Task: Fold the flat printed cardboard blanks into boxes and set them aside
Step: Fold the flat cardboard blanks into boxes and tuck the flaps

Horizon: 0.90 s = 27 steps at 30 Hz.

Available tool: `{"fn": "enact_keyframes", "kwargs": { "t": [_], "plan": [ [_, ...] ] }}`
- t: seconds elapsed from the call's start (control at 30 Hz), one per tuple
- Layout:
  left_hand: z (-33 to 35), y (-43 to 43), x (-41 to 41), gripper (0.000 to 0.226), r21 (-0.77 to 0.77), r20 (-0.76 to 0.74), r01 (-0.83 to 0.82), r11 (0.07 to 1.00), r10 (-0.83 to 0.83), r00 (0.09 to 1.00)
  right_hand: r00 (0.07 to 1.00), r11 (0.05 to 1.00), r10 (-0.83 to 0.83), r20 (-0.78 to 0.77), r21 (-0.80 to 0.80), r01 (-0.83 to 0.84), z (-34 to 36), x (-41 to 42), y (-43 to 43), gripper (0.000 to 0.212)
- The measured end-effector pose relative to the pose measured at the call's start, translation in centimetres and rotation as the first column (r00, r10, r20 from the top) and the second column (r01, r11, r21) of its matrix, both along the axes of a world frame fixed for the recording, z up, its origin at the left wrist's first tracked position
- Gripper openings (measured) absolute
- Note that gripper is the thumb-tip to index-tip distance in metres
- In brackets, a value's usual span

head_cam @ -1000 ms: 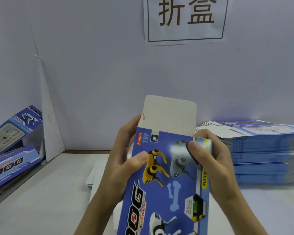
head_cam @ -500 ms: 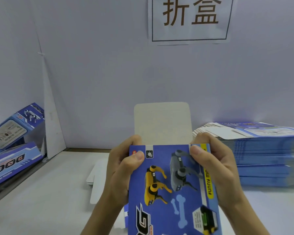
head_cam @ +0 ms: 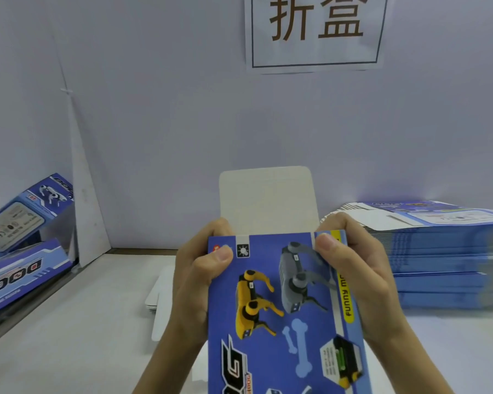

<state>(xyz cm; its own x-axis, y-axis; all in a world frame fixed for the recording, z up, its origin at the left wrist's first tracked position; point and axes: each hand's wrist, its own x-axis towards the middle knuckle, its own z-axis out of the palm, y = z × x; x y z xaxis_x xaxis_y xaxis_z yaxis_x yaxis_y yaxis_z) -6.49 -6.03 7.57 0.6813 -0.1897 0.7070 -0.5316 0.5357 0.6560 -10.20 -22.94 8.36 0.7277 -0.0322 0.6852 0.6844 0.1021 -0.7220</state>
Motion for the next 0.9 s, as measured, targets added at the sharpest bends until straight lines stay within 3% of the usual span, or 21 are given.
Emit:
{"fn": "enact_keyframes", "kwargs": {
  "t": [0.1, 0.2, 0.27, 0.37, 0.43, 0.5, 0.57, 0.63, 0.7, 0.8, 0.9],
  "plan": [
    [-0.2, 0.1, 0.1, 0.019, 0.04, -0.019, -0.028, 0.999, 0.029, 0.999, 0.995, 0.993, -0.096, 0.003, -0.065, 0.096, -0.1, 0.1, -0.1, 0.031],
    [-0.3, 0.1, 0.3, 0.011, 0.032, 0.015, -0.059, 0.998, 0.058, 0.998, 0.995, 0.995, -0.094, 0.045, -0.038, 0.096, -0.2, 0.2, -0.2, 0.025],
    [0.1, 0.2, 0.6, 0.008, 0.07, 0.085, -0.189, 0.979, 0.183, 0.979, 0.98, 0.984, -0.177, 0.094, 0.001, 0.178, -0.3, 0.2, -0.2, 0.022],
    [0.7, 1.5, 1.7, 0.031, 0.167, 0.089, -0.429, 0.888, 0.42, 0.903, 0.885, 0.904, -0.426, 0.189, 0.062, 0.422, -0.8, 0.7, -0.1, 0.022],
    [1.0, 2.4, 1.9, 0.049, 0.333, 0.094, -0.389, 0.859, 0.38, 0.92, 0.741, 0.79, -0.589, 0.323, 0.038, 0.611, -1.0, 1.2, 0.1, 0.024],
    [0.7, 2.7, 1.6, 0.091, 0.556, 0.101, -0.278, 0.784, 0.268, 0.958, 0.654, 0.732, -0.621, 0.431, 0.021, 0.681, -1.3, 1.5, 0.3, 0.027],
    [0.4, 2.0, 0.7, 0.13, 0.684, 0.01, -0.119, 0.72, 0.155, 0.988, 0.659, 0.734, -0.599, 0.455, -0.016, 0.679, -1.4, 1.6, 0.5, 0.026],
    [-0.1, 0.7, 0.0, 0.148, 0.74, 0.019, -0.163, 0.653, 0.222, 0.975, 0.706, 0.776, -0.538, 0.46, -0.055, 0.628, -1.3, 1.2, 0.7, 0.018],
    [-0.3, -0.6, -0.3, 0.151, 0.728, 0.099, -0.322, 0.605, 0.372, 0.923, 0.754, 0.837, -0.461, 0.469, -0.054, 0.545, -0.9, 0.5, 0.6, 0.011],
    [-0.4, -1.3, 0.1, 0.151, 0.646, 0.301, -0.555, 0.524, 0.493, 0.816, 0.79, 0.908, -0.397, 0.467, 0.074, 0.413, 0.1, -0.2, 0.0, 0.005],
    [-0.7, -1.3, 0.5, 0.154, 0.608, 0.332, -0.572, 0.55, 0.478, 0.813, 0.827, 0.937, -0.348, 0.442, 0.131, 0.324, 0.3, -0.2, 0.0, 0.015]
  ]
}}
